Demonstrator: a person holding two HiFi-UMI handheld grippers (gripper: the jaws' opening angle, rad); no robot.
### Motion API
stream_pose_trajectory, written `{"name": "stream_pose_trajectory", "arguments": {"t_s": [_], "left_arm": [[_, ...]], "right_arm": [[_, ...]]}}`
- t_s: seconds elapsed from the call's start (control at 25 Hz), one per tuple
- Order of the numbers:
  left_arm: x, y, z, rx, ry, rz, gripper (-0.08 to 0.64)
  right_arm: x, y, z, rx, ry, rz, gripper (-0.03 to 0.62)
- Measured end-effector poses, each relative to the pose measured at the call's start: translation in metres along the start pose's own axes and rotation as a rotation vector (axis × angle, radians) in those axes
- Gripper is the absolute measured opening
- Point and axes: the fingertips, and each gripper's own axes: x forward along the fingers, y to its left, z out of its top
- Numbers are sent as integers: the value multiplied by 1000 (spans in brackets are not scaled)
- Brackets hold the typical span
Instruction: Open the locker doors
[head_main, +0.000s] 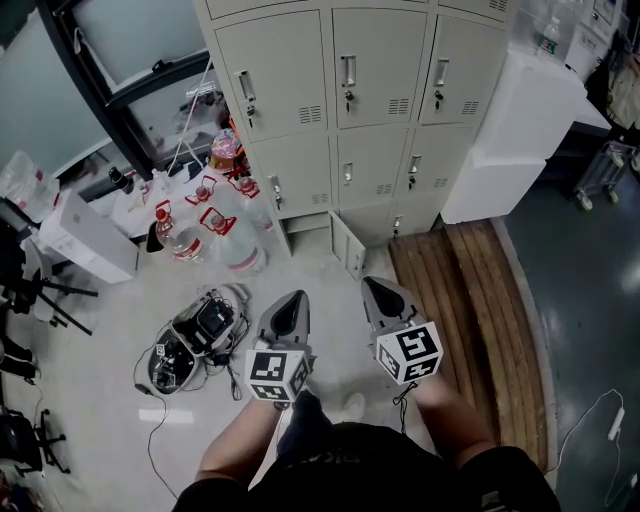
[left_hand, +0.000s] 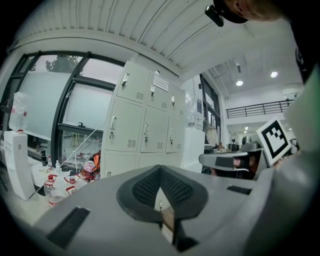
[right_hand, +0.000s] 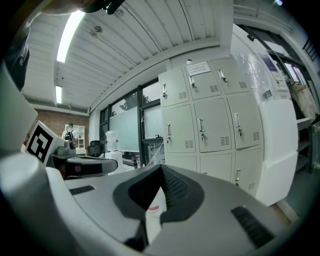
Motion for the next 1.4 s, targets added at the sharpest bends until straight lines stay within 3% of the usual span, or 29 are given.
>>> {"name": "stream_pose_trajectory", "arguments": {"t_s": [0.44, 0.92, 1.2, 1.4], "left_arm": [[30, 29, 57, 19, -55, -44, -2], [99, 57, 132, 44, -129, -238, -2], [136, 62, 141, 41, -109, -359, -2], [159, 56, 142, 22, -77, -443, -2]], "right_arm": [[34, -21, 64, -33, -94, -73, 0], [89, -58, 131, -67, -166, -240, 0], [113, -69, 144, -92, -154, -332, 0], [121, -87, 148, -53, -164, -379, 0]]}}
